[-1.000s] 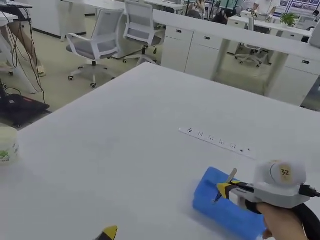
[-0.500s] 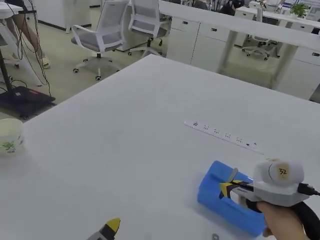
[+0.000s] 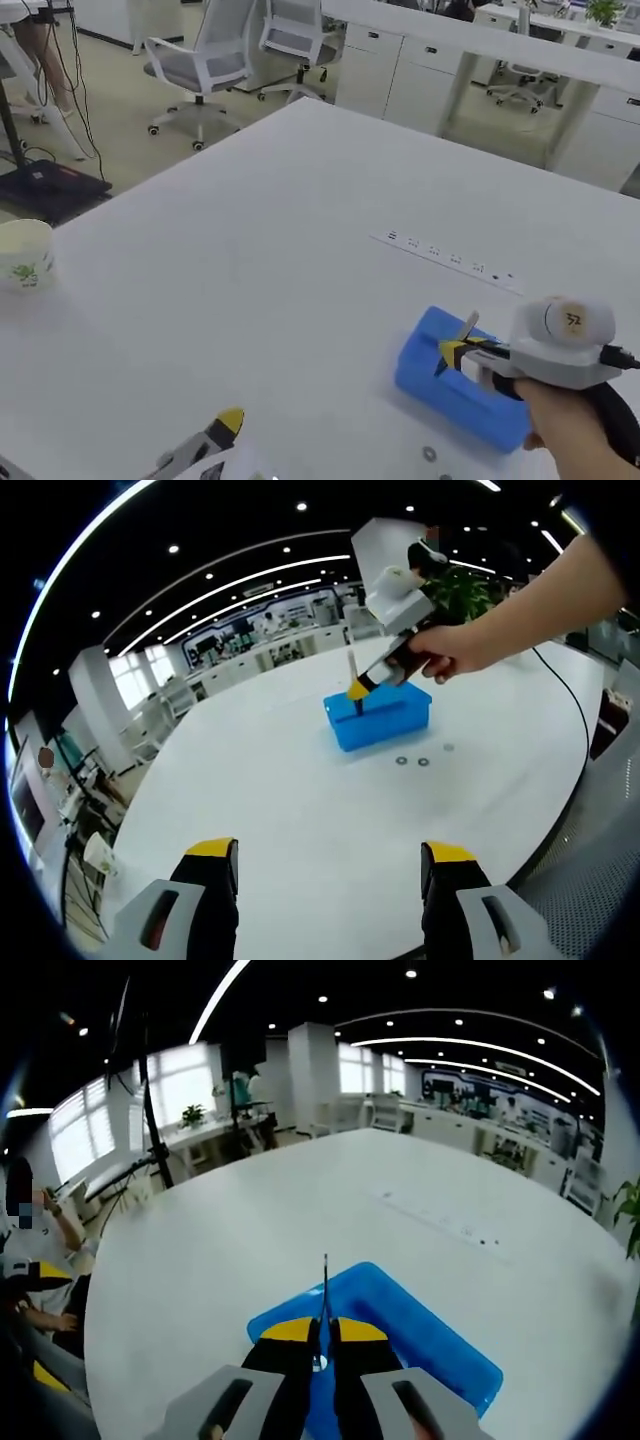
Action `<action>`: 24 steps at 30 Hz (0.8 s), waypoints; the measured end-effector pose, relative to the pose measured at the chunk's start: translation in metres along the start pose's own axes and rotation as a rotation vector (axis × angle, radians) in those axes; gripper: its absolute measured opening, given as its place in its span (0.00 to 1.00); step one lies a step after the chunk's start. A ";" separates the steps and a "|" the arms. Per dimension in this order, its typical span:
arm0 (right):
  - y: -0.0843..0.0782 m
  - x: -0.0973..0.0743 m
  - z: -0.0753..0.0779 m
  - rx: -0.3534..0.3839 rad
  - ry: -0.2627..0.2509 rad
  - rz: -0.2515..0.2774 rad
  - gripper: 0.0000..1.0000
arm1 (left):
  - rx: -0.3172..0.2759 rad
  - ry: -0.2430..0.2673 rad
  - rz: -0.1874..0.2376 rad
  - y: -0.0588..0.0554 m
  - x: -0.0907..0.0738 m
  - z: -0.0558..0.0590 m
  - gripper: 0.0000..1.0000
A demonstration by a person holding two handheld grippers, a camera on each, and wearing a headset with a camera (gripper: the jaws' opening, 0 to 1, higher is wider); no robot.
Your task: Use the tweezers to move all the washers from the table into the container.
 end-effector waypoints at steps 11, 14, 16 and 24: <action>0.012 -0.017 -0.005 0.000 0.002 0.022 0.03 | -0.003 0.007 0.014 0.001 -0.001 -0.001 0.75; 0.017 -0.026 -0.009 -0.013 0.003 0.039 0.03 | -0.005 0.008 0.017 0.002 -0.001 -0.001 0.75; 0.020 -0.033 -0.013 -0.013 0.009 0.058 0.03 | -0.004 0.010 0.021 0.002 -0.001 -0.001 0.75; 0.023 -0.056 -0.023 -0.018 0.023 0.102 0.03 | -0.005 0.016 0.027 0.003 -0.002 -0.002 0.75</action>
Point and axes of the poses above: the centre of the closed fingertips' face, and the gripper's own axes: x roughly forward along the fingers, z roughly to its right, y roughly out of its top, the point moved 6 cm from there along -x, roughly backward along the fingers, and after that the axes turned 8 degrees about x, right-handed, at the moved point
